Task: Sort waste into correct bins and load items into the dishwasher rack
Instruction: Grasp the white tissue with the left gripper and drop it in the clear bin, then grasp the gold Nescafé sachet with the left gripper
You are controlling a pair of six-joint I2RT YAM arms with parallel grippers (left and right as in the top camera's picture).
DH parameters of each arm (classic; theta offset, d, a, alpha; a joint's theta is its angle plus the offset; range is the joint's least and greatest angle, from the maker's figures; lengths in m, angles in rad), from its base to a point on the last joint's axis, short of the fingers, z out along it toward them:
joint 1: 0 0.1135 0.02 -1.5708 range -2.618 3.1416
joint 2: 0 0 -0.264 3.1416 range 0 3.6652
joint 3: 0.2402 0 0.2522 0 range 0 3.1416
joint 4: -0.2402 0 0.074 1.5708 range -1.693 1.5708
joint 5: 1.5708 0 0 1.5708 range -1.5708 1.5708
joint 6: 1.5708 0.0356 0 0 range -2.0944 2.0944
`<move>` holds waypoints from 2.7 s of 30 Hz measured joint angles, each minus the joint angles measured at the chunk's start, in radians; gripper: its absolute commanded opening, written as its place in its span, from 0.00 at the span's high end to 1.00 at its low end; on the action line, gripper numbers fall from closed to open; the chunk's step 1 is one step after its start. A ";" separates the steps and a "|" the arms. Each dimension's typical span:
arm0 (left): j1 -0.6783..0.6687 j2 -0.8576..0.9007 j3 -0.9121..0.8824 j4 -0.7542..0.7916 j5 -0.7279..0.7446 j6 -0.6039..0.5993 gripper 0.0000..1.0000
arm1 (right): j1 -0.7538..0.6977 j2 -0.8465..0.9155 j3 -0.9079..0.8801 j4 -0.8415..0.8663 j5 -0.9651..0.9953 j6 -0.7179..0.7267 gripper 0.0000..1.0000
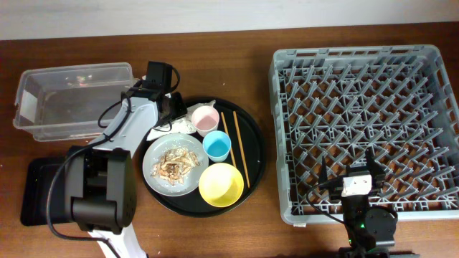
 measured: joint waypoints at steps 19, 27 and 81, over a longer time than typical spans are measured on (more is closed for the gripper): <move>0.006 -0.434 0.063 -0.276 -0.017 -0.014 0.99 | 0.000 0.000 0.000 0.000 0.000 0.000 0.01; 0.206 -0.495 0.063 -0.257 -0.188 -0.023 0.99 | 0.000 0.000 0.000 0.000 0.000 0.000 0.01; 0.050 0.077 0.072 -0.147 0.113 0.687 0.37 | 0.000 0.000 0.000 0.000 0.000 0.000 0.01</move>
